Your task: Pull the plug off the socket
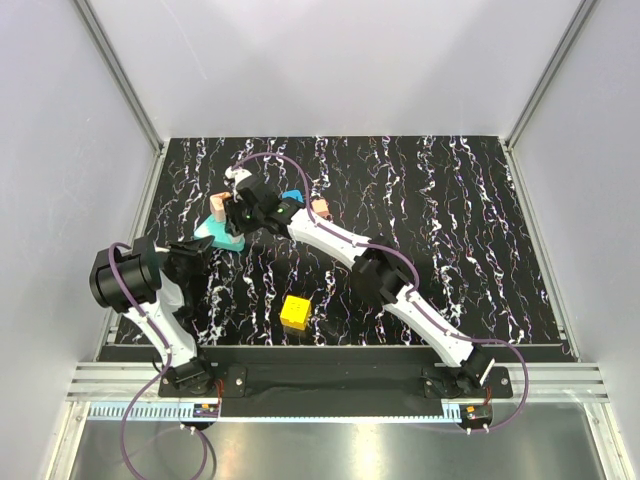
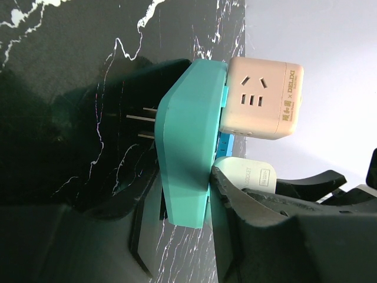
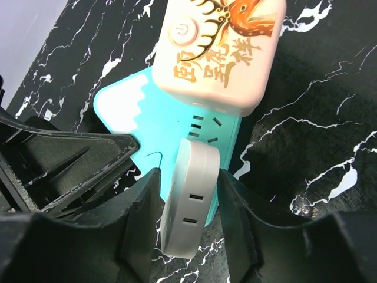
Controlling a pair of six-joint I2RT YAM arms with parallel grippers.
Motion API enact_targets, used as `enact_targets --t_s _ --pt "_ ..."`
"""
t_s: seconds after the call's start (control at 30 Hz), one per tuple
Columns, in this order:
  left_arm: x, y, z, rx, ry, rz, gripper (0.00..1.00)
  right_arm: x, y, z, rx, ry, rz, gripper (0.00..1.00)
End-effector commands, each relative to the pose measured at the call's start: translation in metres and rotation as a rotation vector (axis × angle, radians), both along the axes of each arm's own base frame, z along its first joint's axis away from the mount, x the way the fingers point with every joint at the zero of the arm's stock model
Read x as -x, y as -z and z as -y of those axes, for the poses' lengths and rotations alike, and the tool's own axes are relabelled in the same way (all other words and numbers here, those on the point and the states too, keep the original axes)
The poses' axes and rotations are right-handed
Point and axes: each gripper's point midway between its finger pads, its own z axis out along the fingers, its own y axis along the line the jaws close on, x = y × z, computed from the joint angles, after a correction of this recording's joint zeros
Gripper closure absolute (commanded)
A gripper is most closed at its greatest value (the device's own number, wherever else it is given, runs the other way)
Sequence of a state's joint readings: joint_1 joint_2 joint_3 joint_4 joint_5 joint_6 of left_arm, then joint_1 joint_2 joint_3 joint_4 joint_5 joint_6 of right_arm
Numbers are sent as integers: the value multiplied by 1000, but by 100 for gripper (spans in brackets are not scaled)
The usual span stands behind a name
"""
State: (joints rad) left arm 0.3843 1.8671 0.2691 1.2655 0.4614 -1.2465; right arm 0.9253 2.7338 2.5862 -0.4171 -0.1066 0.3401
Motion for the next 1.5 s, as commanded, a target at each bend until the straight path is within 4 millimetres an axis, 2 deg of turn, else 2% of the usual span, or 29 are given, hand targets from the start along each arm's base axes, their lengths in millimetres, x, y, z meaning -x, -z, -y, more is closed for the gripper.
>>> enact_targets --t_s 0.0,0.07,0.13,0.17,0.23,0.33,0.37,0.47,0.57,0.8,1.0,1.23,1.47 --pt "-1 4 -3 -63 -1 -7 100 -1 -11 -7 -15 13 35 54" --pt "0 4 -2 -64 -3 -12 100 0 -13 -9 -18 5 39 56" --pt "0 5 -3 -65 -6 -21 100 0 -13 -8 -11 8 41 63" --pt "0 6 -4 -68 -8 -24 100 1 -15 -9 -14 5 45 74" --pt "0 6 -5 -68 -14 -33 100 2 -16 -8 -1 7 51 89" --pt "3 7 -9 -73 -45 -44 100 1 -28 -5 7 12 76 97" --pt "3 7 -8 -75 -46 -45 100 0 -38 -4 1 14 88 100" --pt "3 6 -9 -77 -48 -39 100 -6 -57 5 11 66 117 100" --pt "4 6 -10 -74 -61 -38 100 -8 -67 9 6 106 110 100" --pt "7 7 -9 -74 -56 -37 100 -10 -68 17 -26 247 3 100" --pt "7 6 -9 -71 -57 -32 100 -12 -74 26 -11 286 -7 100" --pt "7 6 -10 -74 -58 -31 100 -13 -114 27 -86 303 11 100" --pt "6 6 -9 -72 -55 -35 100 -20 -137 36 -109 335 39 100"
